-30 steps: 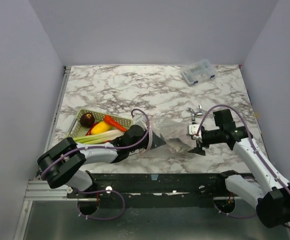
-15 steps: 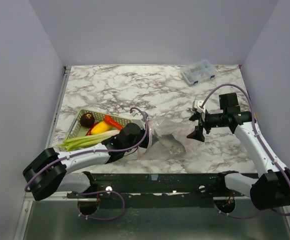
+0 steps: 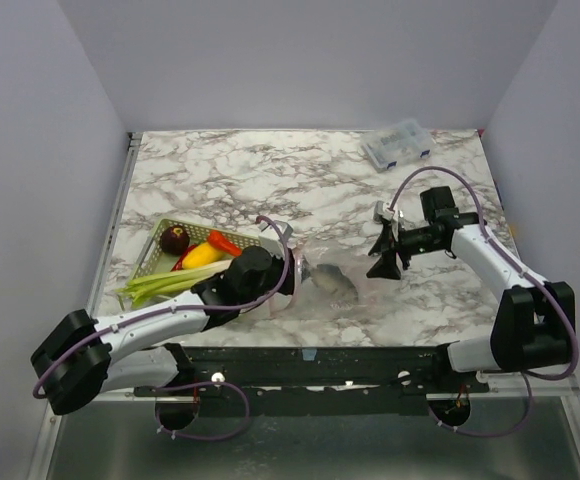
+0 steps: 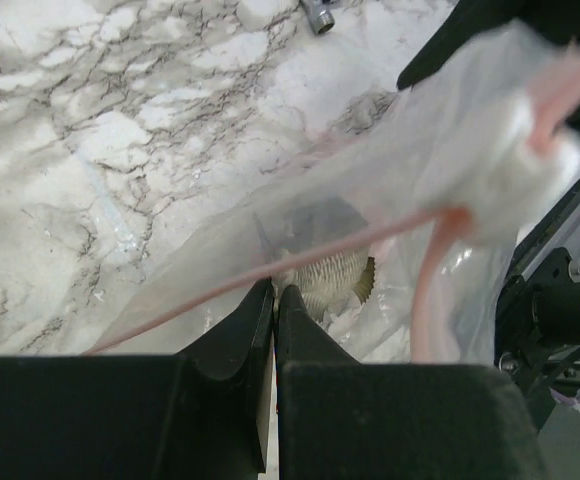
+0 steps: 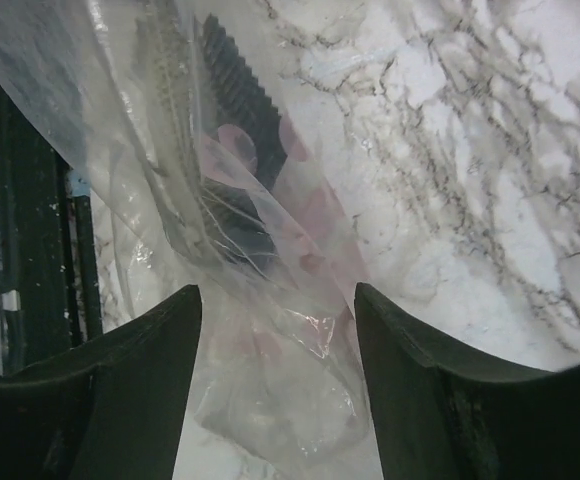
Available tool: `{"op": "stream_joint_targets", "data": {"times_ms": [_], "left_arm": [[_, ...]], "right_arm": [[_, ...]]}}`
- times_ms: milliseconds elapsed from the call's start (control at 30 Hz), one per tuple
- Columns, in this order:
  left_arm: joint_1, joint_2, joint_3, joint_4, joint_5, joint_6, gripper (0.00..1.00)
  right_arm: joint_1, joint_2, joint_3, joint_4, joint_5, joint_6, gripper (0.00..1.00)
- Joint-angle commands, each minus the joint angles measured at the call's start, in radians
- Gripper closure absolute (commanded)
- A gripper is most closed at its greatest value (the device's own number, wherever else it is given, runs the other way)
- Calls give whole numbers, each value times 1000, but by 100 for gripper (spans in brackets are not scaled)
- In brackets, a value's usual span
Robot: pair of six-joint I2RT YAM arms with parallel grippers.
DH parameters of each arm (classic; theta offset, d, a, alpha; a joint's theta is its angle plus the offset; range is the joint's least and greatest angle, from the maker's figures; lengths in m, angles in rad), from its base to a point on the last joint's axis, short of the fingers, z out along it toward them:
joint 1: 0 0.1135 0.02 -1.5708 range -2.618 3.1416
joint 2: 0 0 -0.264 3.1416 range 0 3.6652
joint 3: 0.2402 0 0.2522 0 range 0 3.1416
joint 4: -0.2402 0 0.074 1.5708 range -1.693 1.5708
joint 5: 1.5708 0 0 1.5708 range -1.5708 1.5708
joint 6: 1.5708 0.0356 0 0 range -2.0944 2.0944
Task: Open the zip-top bag and remove the fake food
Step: Pick up the fake fish from the zipper food storage bag.
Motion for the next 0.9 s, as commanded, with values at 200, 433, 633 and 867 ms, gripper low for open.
{"op": "stream_joint_targets", "data": {"times_ms": [200,433,633,867], "left_arm": [[-1,-166,-91,65,-62,86,100],[-2,-254,-143,47,-58,83,100],[-2,-307,-161,14,-69,75,100],[-2,-358,-169,-22,-90,73,100]], "right_arm": [[0,-89,-79,75,6,69,43],[0,-50,-64,11,-22,1,28],[0,-85,-98,31,-38,-27,41],[0,-83,-95,68,2,10,73]]}}
